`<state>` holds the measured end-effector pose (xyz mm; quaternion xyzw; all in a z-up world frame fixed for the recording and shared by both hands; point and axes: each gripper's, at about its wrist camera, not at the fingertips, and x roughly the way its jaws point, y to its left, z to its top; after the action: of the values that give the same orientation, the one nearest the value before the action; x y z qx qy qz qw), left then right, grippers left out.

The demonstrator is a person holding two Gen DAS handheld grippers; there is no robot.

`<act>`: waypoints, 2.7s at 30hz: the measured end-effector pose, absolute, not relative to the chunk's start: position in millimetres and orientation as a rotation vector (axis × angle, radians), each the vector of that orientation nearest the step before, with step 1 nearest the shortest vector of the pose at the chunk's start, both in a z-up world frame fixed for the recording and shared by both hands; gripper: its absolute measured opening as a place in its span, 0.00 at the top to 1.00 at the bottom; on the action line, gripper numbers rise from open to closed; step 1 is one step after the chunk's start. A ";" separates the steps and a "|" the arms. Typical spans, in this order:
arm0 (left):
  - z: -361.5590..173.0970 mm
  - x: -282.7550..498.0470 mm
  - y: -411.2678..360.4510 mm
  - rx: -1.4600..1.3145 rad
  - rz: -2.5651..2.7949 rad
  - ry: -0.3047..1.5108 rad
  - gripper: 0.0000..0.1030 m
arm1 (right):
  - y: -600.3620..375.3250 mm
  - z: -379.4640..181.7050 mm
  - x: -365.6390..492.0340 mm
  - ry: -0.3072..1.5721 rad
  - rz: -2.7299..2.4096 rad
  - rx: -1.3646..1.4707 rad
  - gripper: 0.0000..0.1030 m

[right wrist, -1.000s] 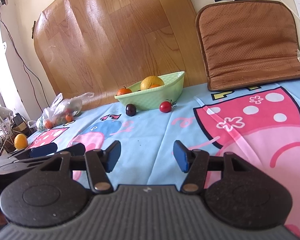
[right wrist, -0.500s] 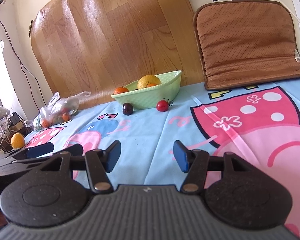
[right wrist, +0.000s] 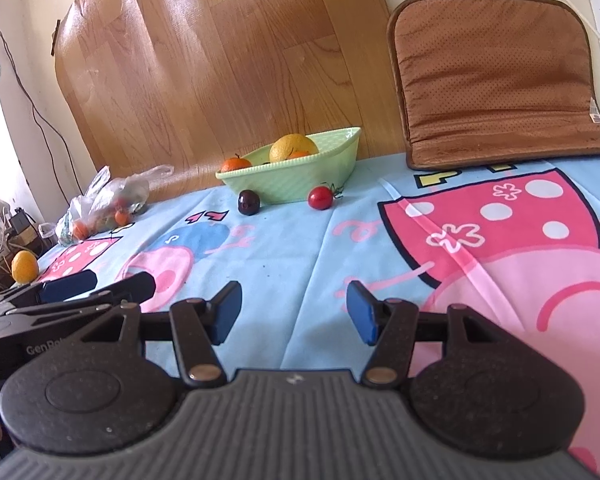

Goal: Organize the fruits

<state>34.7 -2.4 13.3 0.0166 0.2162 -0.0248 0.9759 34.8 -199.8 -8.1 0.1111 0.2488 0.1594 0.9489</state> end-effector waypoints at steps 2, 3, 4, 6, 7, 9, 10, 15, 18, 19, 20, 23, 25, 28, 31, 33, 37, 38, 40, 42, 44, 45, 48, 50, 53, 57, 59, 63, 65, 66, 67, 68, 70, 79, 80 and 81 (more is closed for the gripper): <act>13.0 35.2 -2.8 0.036 -0.050 0.440 0.17 | -200.7 -8.1 33.8 0.503 0.326 0.231 0.41; 12.9 35.5 -3.2 0.040 -0.051 0.441 0.17 | -201.4 -8.0 33.3 0.500 0.326 0.235 0.41; 12.9 35.3 -3.9 0.043 -0.052 0.440 0.17 | -201.8 -7.9 32.6 0.496 0.328 0.237 0.41; 13.2 34.3 -4.5 0.049 -0.057 0.434 0.16 | -202.0 -7.5 31.3 0.489 0.334 0.240 0.40; 13.4 34.1 -4.6 0.049 -0.055 0.433 0.16 | -202.1 -7.3 32.1 0.490 0.336 0.241 0.40; 13.5 33.7 -4.2 0.046 -0.052 0.431 0.15 | -201.0 -7.7 33.4 0.500 0.339 0.235 0.39; 13.6 33.6 -4.2 0.044 -0.052 0.433 0.15 | -200.1 -7.7 33.5 0.502 0.342 0.229 0.39; 14.4 31.7 -4.8 0.048 -0.042 0.430 0.14 | -201.2 -7.0 32.5 0.493 0.346 0.234 0.39; 13.6 28.4 -6.9 0.062 -0.043 0.444 0.14 | -201.4 -6.8 31.7 0.487 0.348 0.236 0.39; 13.9 26.3 -7.3 0.064 -0.041 0.442 0.13 | -201.9 -6.8 31.0 0.483 0.348 0.239 0.39; 14.0 24.8 -7.1 0.064 -0.038 0.441 0.11 | -202.4 -6.8 30.4 0.480 0.347 0.243 0.39; 13.9 25.0 -4.3 0.048 -0.032 0.452 0.10 | -202.6 -6.3 29.1 0.475 0.346 0.246 0.38; 13.7 25.8 -2.8 0.039 -0.031 0.459 0.10 | -202.6 -5.9 28.0 0.470 0.347 0.245 0.38; 13.4 26.4 -4.1 0.046 -0.032 0.465 0.10 | -202.9 -5.6 27.2 0.466 0.345 0.248 0.38; 12.9 27.8 -5.5 0.055 -0.036 0.474 0.10 | -202.9 -5.5 27.0 0.466 0.345 0.247 0.38; 12.5 29.1 -6.3 0.059 -0.037 0.480 0.11 | -203.2 -5.6 27.1 0.468 0.346 0.246 0.38; 12.9 27.6 -5.8 0.059 -0.036 0.470 0.11 | -202.8 -5.5 26.8 0.465 0.344 0.246 0.38; 13.2 27.3 -4.7 0.054 -0.035 0.467 0.11 | -203.0 -5.7 27.2 0.465 0.344 0.245 0.38; 13.6 26.5 -2.2 0.039 -0.032 0.462 0.11 | -202.3 -5.9 27.2 0.465 0.339 0.241 0.38; 13.8 26.5 0.1 0.026 -0.033 0.464 0.10 | -201.5 -6.4 26.7 0.471 0.333 0.236 0.38; 13.5 26.1 1.9 0.017 -0.040 0.473 0.10 | -201.4 -6.6 24.2 0.471 0.335 0.230 0.38; 13.4 25.0 2.7 0.012 -0.041 0.474 0.10 | -201.3 -6.8 23.4 0.472 0.334 0.228 0.38; 13.2 22.8 4.4 0.005 -0.040 0.473 0.10 | -202.3 -7.2 21.6 0.475 0.327 0.230 0.38; 13.4 21.3 4.3 0.005 -0.040 0.472 0.10 | -202.3 -7.2 19.8 0.476 0.327 0.228 0.38; 13.4 18.6 3.8 0.009 -0.039 0.469 0.10 | -203.5 -7.5 18.0 0.478 0.322 0.231 0.38; 13.2 18.9 3.5 0.012 -0.043 0.476 0.10 | -204.9 -8.0 17.8 0.483 0.319 0.235 0.38; 12.4 21.5 2.8 0.014 -0.054 0.489 0.10 | -205.2 -8.4 19.3 0.490 0.325 0.235 0.38; 11.5 23.2 3.7 0.007 -0.078 0.496 0.10 | -205.1 -8.2 20.8 0.497 0.339 0.238 0.38; 12.3 25.3 9.7 -0.023 -0.095 0.504 0.10 | -204.4 -7.6 25.1 0.518 0.343 0.235 0.38; 13.1 29.0 14.4 -0.043 -0.115 0.513 0.10 | -204.2 -6.8 29.1 0.532 0.354 0.237 0.38; 14.9 34.3 19.2 -0.055 -0.131 0.516 0.10 | -203.7 -5.2 34.1 0.540 0.367 0.235 0.38; 18.1 41.9 23.1 -0.047 -0.130 0.507 0.10 | -203.7 -2.6 40.5 0.534 0.371 0.224 0.38; 26.8 62.4 28.1 -0.013 -0.139 0.486 0.12 | -203.8 3.5 58.7 0.517 0.368 0.189 0.38; 20.9 196.6 4.4 0.065 -0.319 0.585 0.39 | -199.1 6.2 158.7 0.565 0.400 0.054 0.49; 17.7 207.4 2.8 0.052 -0.332 0.602 0.44 | -198.3 4.5 166.0 0.571 0.410 0.044 0.52; 14.3 217.0 1.2 0.041 -0.349 0.616 0.49 | -197.4 2.2 172.3 0.577 0.420 0.033 0.53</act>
<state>217.0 1.2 14.3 0.0200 0.3016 -0.1708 0.9378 172.3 -197.4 2.2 0.0160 0.2823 0.2056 0.9369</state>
